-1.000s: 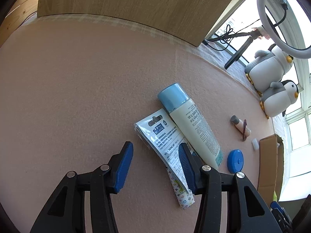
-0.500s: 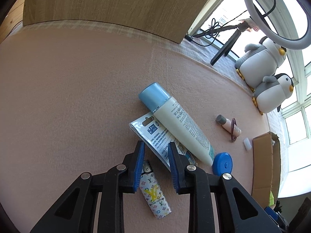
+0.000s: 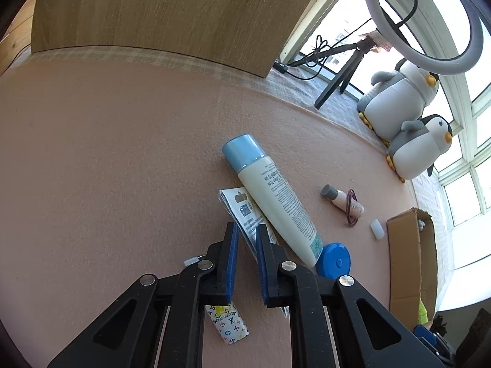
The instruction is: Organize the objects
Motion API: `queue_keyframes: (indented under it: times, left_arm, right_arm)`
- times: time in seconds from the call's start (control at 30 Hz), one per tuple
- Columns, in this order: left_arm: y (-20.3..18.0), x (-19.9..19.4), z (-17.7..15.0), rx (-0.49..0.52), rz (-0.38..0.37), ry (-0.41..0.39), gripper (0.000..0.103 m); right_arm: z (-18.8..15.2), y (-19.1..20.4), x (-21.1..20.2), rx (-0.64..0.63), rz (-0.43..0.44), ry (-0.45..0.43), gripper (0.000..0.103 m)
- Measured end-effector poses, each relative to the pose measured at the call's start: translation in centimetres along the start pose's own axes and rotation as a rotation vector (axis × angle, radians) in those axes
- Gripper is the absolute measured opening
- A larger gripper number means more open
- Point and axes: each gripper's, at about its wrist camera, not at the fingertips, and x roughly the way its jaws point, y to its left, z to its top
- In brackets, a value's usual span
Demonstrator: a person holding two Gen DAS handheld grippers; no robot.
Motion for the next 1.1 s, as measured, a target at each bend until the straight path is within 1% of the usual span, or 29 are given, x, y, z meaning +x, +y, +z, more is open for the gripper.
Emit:
queue_keyframes:
  times: [0.17,0.33,0.37,0.4,0.43,0.5,0.6,0.63,0.67,0.7,0.77,0.8,0.9,0.93,1.1]
  left_arm:
    - [-0.2,-1.2,-0.9,0.031,0.003,-0.01,0.01]
    - [-0.1,-0.4,-1.6,0.029,-0.007,0.022,0.012]
    - [-0.2,-0.1,-1.7,0.023,-0.011,0.033,0.015]
    - [-0.3,0.1,-1.8,0.016,-0.012,0.041,0.021]
    - [-0.4,0.2,-1.9,0.013,-0.026,0.042,0.031]
    - [-1.0,0.4,-2.2,0.026,-0.027,0.042,0.032]
    - [-2.2,1.1,-2.6,0.054,-0.028,0.055,0.031]
    - [-2.5,1.3,-2.7,0.06,-0.022,0.056,0.029]
    - [-2.8,1.5,-2.8,0.062,-0.011,0.054,0.02]
    - [-2.9,1.7,-2.8,0.06,-0.003,0.051,0.019]
    - [-3.0,1.9,-2.7,0.049,-0.009,0.048,0.014]
    - [-3.1,1.8,-2.7,0.049,-0.013,0.045,0.013]
    - [-3.7,1.4,-2.5,0.068,-0.023,0.036,0.007]
    - [-3.9,1.3,-2.5,0.081,-0.022,0.032,0.003]
    - [-4.1,0.1,-3.2,0.117,-0.033,0.029,0.002]
  right_arm:
    - [0.1,0.2,0.0,-0.008,0.006,-0.004,0.044]
    - [0.2,0.4,0.2,-0.018,0.014,0.001,0.044]
    - [0.2,0.5,0.1,-0.022,0.015,0.0,0.044]
    - [0.2,0.6,0.1,-0.025,0.016,-0.001,0.044]
    - [0.2,0.6,0.1,-0.027,0.017,-0.002,0.044]
    - [0.1,0.6,0.0,-0.026,0.015,-0.003,0.044]
    - [0.0,0.3,-0.1,-0.018,0.013,-0.001,0.044]
    - [-0.1,0.2,-0.1,-0.016,0.011,-0.001,0.044]
    - [-0.1,0.1,-0.2,-0.013,0.01,-0.001,0.044]
    - [-0.2,0.0,-0.3,-0.011,0.01,-0.002,0.044]
    - [-0.2,-0.2,-0.4,-0.009,0.008,-0.005,0.044]
    - [-0.2,-0.2,-0.5,-0.01,0.01,-0.006,0.044]
    - [-0.3,-0.2,-0.6,-0.011,0.014,-0.007,0.044]
    - [-0.3,-0.1,-0.6,-0.012,0.015,-0.007,0.044]
    - [-0.1,0.1,-0.4,-0.015,0.025,-0.005,0.044]
